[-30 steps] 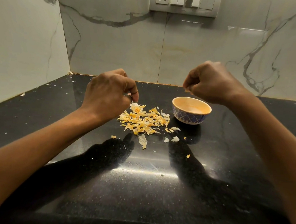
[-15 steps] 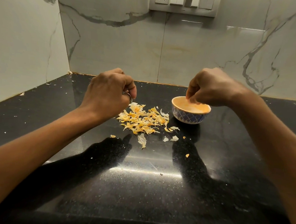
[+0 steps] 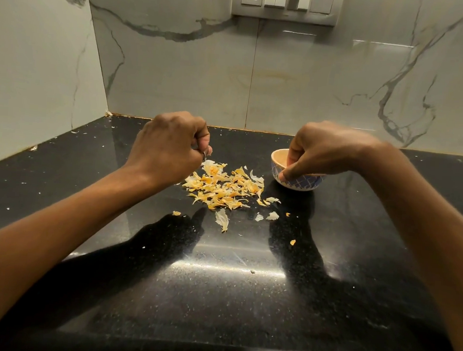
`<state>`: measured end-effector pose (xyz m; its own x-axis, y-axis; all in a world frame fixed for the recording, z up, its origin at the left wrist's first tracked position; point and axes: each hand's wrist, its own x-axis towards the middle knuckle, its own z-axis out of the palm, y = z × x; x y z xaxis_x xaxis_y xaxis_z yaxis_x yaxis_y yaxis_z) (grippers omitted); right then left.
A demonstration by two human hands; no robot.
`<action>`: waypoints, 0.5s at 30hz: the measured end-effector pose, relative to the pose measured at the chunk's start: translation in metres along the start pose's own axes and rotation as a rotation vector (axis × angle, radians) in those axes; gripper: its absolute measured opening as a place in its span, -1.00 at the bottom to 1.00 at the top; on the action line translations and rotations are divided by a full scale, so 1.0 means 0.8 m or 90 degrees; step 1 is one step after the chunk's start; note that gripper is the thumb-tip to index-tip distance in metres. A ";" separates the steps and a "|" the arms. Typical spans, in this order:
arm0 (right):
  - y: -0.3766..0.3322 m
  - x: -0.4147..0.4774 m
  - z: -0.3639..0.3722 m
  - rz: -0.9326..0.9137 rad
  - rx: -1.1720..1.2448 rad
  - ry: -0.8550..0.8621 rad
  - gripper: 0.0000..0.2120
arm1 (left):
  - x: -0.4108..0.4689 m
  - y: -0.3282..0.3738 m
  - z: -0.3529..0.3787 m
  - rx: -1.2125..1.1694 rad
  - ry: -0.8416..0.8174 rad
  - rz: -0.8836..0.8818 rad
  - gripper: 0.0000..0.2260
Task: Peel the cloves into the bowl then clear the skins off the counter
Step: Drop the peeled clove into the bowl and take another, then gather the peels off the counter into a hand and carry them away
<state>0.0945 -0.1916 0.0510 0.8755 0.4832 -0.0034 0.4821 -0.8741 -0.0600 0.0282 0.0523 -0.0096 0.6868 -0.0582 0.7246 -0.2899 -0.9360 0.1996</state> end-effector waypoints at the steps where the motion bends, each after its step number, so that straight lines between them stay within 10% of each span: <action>1: 0.000 -0.001 0.000 -0.002 0.004 0.004 -0.60 | 0.000 0.001 0.000 0.002 -0.005 -0.003 -0.58; 9: -0.009 -0.032 -0.020 -0.076 0.248 0.016 -0.83 | 0.008 -0.002 -0.006 -0.025 -0.127 -0.036 -0.83; 15: -0.001 -0.091 -0.002 -0.139 0.230 -0.162 -0.69 | 0.023 -0.007 -0.065 -0.081 -0.563 -0.169 -0.89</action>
<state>0.0305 -0.2261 0.0530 0.6978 0.6900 -0.1925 0.5729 -0.6989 -0.4281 0.0082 0.0746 0.0368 0.9840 -0.1399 -0.1102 -0.0857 -0.9144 0.3956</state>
